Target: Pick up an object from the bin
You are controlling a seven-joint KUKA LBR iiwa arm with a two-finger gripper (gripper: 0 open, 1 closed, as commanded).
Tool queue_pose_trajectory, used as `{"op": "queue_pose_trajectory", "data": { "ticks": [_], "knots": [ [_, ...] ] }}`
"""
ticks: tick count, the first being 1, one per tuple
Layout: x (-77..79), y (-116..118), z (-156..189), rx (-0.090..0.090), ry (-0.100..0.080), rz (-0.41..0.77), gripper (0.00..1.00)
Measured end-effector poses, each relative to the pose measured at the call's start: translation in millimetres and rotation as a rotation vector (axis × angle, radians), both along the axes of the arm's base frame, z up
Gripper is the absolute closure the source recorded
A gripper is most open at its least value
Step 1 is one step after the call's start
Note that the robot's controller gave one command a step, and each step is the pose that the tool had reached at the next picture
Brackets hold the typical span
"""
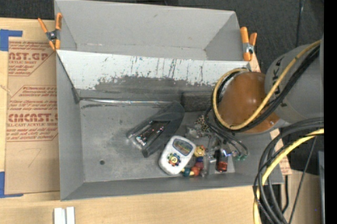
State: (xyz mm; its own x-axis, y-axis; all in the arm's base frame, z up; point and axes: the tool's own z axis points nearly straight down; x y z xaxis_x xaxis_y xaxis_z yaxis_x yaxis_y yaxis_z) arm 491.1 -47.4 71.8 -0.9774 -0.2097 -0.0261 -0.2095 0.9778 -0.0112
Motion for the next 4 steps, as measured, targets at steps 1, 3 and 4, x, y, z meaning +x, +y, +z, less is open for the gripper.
{"op": "queue_pose_trajectory", "data": {
  "ticks": [1,3,4],
  "knots": [
    [-0.7,-4.3,-0.5,0.000,-0.010,0.049,1.00],
    [-0.7,-4.2,-0.6,-0.001,-0.010,0.050,1.00],
    [-0.7,-4.2,-0.6,-0.001,-0.010,0.050,1.00]
  ]
}}
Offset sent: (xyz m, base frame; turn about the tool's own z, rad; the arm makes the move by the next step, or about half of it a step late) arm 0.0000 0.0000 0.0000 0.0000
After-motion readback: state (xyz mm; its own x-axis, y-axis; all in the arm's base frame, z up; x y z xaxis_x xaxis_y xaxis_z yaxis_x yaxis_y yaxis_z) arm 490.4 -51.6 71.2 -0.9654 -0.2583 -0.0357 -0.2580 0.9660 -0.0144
